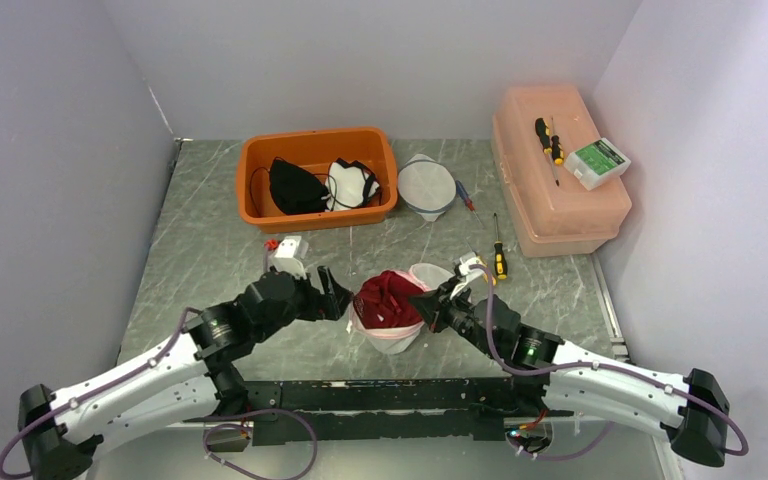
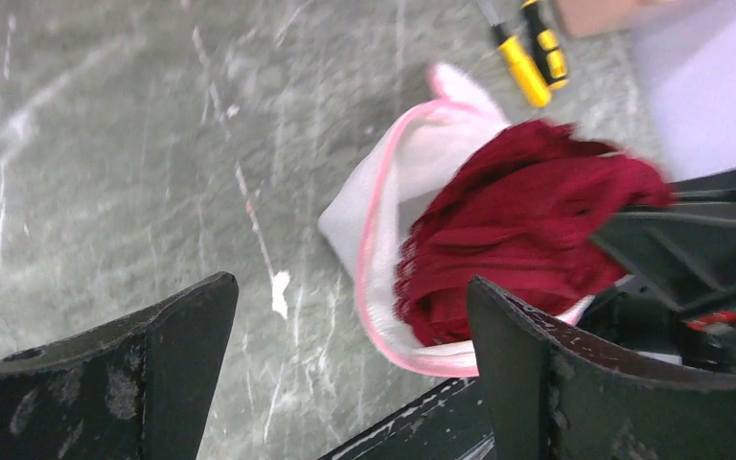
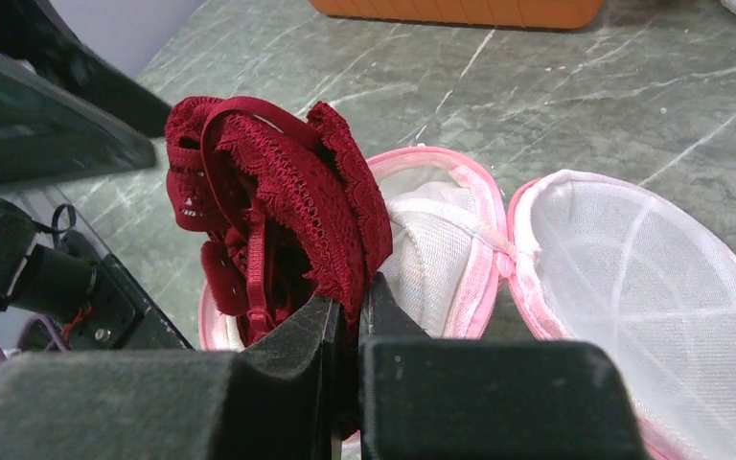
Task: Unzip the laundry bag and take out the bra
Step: Pick up the bra from the laundry bag.
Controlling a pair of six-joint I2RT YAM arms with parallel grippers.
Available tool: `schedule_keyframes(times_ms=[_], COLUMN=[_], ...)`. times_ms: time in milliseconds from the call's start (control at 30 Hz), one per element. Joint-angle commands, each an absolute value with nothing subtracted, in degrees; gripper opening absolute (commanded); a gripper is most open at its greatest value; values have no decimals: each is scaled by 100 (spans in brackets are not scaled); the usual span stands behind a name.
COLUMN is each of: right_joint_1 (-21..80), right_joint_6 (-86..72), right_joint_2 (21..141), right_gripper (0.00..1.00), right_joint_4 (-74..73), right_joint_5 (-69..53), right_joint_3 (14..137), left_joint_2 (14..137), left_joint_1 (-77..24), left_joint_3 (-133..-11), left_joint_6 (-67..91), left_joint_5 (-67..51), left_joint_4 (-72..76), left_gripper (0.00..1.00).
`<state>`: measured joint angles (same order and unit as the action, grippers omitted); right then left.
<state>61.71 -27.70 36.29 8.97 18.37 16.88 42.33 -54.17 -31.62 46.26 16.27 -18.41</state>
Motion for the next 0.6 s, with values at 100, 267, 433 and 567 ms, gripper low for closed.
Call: schedule_keyframes(times_ms=[100,267,433,567], right_joint_1=[6174,6185,6180,6180], right_joint_6=[-2329,-2288,-2212,-2208], right_joint_2=[3364,3357,3342,3225], right_gripper=[0,0,0,0], right_joint_4=[998,1088,1074,1060], right_joint_5=[1550,1396,1323,1280], right_joint_3=[1532,1453,1481,1446], left_joint_2=[4096,5242,6463,6816], left_joint_1=[-5407,-5396,-5345,-5099], left_joint_3=[-3810,-4535,-5339,-5401], left_joint_6=[1969,952,356,253], left_joint_5=[205,-1233,-1966,-2547], left_joint_4=[-739,-860,-1463,-1322], left_gripper=[94,94,94,94])
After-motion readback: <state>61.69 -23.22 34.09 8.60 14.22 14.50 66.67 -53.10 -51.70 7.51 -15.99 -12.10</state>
